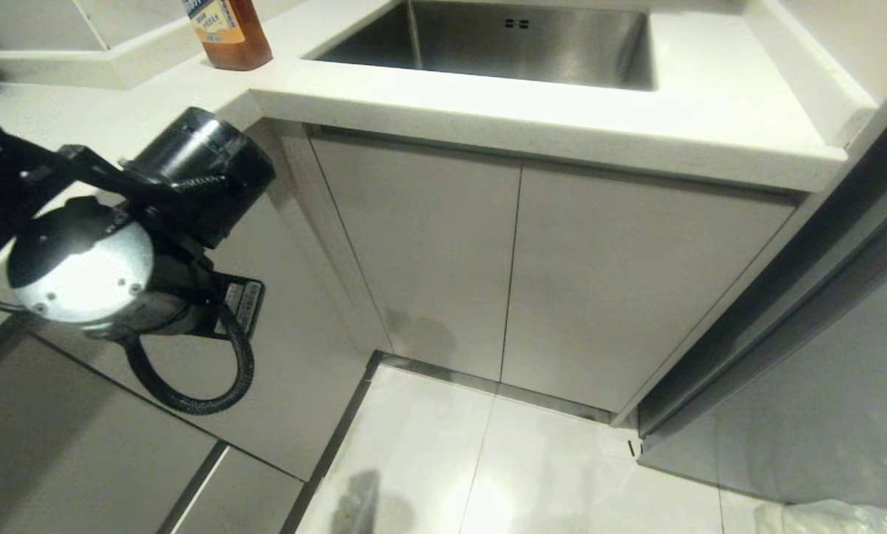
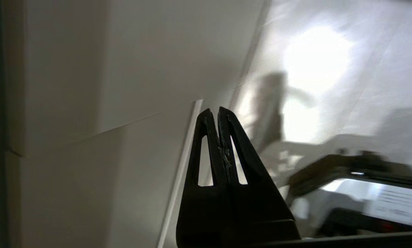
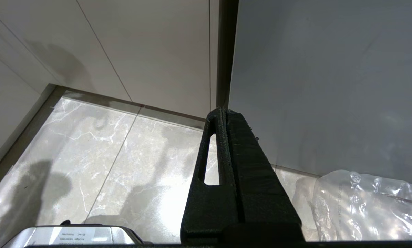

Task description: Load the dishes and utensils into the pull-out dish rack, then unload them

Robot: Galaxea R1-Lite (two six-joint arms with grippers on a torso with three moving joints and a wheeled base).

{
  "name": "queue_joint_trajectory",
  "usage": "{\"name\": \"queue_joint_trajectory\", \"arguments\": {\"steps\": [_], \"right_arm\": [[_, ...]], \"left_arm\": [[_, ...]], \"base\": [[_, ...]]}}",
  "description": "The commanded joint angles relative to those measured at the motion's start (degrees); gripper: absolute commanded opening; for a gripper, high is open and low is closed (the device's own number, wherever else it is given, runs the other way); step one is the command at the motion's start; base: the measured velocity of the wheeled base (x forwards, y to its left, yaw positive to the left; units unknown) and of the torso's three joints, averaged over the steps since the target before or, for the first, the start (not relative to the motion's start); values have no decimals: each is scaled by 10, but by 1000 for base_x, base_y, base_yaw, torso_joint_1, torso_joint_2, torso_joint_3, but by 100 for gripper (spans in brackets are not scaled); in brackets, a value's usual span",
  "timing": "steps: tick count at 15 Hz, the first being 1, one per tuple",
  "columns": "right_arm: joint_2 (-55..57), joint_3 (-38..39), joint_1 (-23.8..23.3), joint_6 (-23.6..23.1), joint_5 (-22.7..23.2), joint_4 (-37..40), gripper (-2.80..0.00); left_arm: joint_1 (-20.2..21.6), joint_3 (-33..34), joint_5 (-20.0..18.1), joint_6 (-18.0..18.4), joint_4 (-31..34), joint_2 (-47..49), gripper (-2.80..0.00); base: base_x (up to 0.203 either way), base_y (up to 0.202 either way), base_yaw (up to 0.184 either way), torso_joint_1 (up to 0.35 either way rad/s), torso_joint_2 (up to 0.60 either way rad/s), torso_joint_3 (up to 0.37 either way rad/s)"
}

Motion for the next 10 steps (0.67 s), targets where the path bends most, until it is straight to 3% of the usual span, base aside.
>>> {"name": "queue_joint_trajectory", "arguments": {"steps": [1,4,6,10], "right_arm": [[0,0,0,0,0,0,-280],[0,0,0,0,0,0,-280],[0,0,0,0,0,0,-280],[0,0,0,0,0,0,-280]], "left_arm": [[-16,-7,-21,1,-2,-47,-280],[-26,-39,-114,8,-7,-159,-280],[-9,-51,-157,44,-18,-253,-280],[117,-14,-274,136,-82,-472,-280]], "base": [[0,0,0,0,0,0],[0,0,0,0,0,0],[0,0,0,0,0,0],[0,0,0,0,0,0]]}}
